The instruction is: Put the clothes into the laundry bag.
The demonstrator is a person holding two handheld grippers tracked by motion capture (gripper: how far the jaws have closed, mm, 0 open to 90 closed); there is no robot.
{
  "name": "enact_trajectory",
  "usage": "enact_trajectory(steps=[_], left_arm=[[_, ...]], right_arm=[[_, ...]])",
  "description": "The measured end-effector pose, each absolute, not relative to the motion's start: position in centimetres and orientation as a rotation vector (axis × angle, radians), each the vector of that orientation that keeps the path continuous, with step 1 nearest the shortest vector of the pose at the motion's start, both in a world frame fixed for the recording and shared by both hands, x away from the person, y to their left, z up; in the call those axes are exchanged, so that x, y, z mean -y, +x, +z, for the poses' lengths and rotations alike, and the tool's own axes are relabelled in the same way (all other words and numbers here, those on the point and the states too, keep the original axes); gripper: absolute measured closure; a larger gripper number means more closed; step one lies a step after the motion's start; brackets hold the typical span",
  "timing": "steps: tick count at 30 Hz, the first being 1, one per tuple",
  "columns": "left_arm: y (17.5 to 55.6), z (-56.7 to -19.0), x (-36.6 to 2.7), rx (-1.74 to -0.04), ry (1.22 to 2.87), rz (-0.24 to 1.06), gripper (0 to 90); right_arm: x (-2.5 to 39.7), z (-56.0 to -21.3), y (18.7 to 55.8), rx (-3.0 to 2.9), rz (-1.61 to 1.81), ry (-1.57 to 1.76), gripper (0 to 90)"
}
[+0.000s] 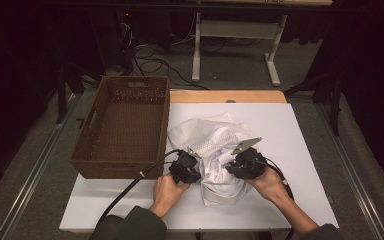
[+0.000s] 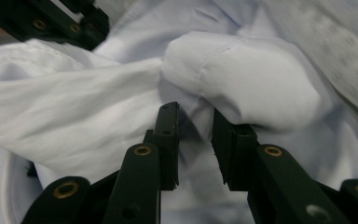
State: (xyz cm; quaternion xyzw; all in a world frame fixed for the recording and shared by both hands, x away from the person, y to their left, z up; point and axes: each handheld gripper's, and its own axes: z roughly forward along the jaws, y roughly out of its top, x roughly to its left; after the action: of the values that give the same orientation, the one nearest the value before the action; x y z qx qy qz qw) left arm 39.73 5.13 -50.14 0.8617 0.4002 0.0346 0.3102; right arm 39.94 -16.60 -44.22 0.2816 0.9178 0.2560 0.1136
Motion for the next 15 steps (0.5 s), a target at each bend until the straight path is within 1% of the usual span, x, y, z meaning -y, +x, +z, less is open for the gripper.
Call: enact_trajectory(steps=[1, 4, 10, 15], left_arm=[[39.8, -50.2, -5.1, -1.053, 2.267, 0.075, 84.1], [39.8, -50.1, -5.2, -1.043, 2.27, 0.046, 87.5], [39.0, -49.1, -5.6, -1.019, 2.267, 0.04, 89.0], [38.1, -48.4, -6.5, -0.994, 2.264, 0.023, 89.5]], right_arm=[[16.1, -44.2, 40.0, -2.697, 0.747, 0.801, 71.3], [14.6, -44.3, 40.1, -2.714, 0.73, 0.748, 70.7], [11.9, -44.6, 41.0, -2.72, 0.685, 0.693, 71.7], [10.3, -45.4, 42.4, -2.685, 0.666, 0.706, 74.7]])
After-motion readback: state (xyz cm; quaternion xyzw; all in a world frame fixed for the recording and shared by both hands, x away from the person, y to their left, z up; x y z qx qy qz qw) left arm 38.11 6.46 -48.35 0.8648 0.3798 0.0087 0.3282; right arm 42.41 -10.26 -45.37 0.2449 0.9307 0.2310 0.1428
